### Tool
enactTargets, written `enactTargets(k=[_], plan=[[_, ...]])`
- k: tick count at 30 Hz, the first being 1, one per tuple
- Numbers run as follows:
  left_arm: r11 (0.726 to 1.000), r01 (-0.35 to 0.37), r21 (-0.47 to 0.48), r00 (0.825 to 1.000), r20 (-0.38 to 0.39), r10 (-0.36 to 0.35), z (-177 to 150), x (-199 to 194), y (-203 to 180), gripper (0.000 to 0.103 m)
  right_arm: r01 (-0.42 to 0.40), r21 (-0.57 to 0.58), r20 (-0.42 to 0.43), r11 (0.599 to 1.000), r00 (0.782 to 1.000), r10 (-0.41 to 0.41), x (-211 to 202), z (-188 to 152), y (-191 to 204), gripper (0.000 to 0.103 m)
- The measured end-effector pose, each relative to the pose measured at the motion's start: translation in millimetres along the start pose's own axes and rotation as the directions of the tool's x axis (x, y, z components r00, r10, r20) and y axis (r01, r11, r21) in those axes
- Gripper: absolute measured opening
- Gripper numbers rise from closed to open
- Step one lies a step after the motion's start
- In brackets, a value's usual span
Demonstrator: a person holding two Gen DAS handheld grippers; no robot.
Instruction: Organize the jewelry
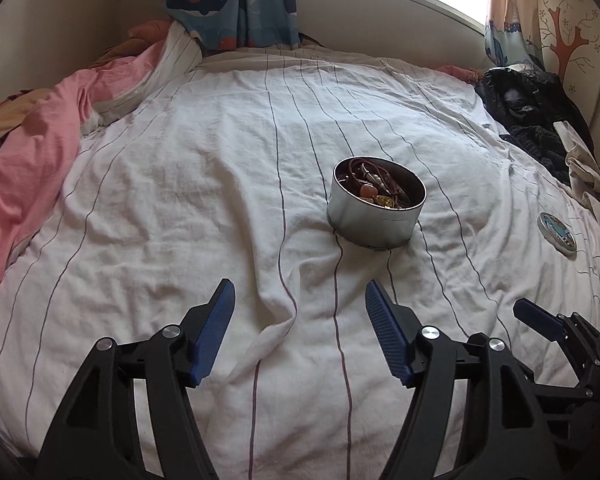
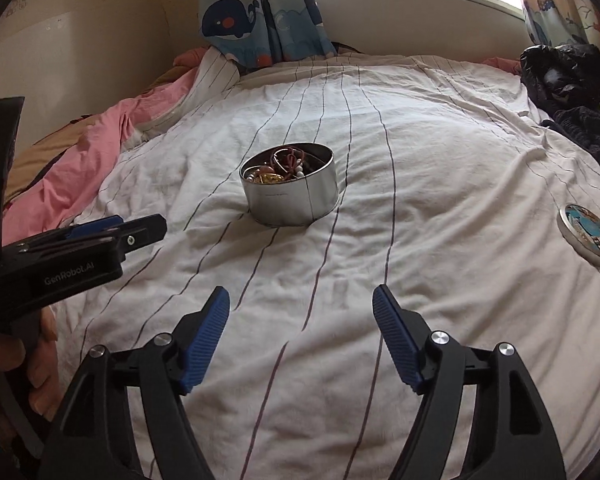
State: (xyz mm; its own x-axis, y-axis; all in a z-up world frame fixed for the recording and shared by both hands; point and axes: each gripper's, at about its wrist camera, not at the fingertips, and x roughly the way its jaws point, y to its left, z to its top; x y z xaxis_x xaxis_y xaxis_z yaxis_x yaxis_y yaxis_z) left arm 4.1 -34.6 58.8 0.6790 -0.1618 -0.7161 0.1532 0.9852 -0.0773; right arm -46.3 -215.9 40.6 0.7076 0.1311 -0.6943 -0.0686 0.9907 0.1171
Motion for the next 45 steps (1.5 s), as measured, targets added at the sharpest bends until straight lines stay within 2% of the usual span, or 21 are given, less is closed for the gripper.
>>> enactTargets(k=[4, 11, 20, 26, 30, 35, 45], plan=[[1.0, -0.01, 0.013, 1.0, -0.028, 0.011, -19, 9, -3, 0.065, 0.073, 0.018, -0.027, 0.997, 0.997, -0.072, 14, -11, -2, 0.072], [1.0, -0.028, 0.005, 1.0, -0.014, 0.028, -30, 21, 0, 0.069, 0.122, 0.045, -0.002, 0.991, 0.992, -0.122, 20, -16, -3, 0.075], [0.999, -0.04, 0.012, 0.999, 0.016, 0.04, -31, 24, 2, 0.071, 0.134, 0.065, 0.033, 0.989, 0.99, -0.136, 18, -14, -3, 0.078], [0.998, -0.062, 0.025, 0.997, 0.048, 0.06, -27, 23, 1, 0.072, 0.164, 0.037, 0.032, 0.986, 0.986, -0.165, 24, -13, 4, 0.08], [0.999, -0.052, 0.005, 0.998, 0.023, 0.052, -26, 31, 6, 0.075, 0.166, 0.041, 0.023, 0.985, 0.986, -0.167, 27, -13, 3, 0.082], [0.997, -0.062, 0.039, 0.998, 0.019, 0.061, -30, 36, 0, 0.081, 0.176, 0.04, 0.015, 0.984, 0.984, -0.176, 30, -14, 4, 0.084], [0.998, -0.046, 0.043, 0.999, 0.001, 0.046, -33, 39, 0, 0.086, 0.177, 0.048, 0.007, 0.983, 0.984, -0.178, 32, -15, 4, 0.085]])
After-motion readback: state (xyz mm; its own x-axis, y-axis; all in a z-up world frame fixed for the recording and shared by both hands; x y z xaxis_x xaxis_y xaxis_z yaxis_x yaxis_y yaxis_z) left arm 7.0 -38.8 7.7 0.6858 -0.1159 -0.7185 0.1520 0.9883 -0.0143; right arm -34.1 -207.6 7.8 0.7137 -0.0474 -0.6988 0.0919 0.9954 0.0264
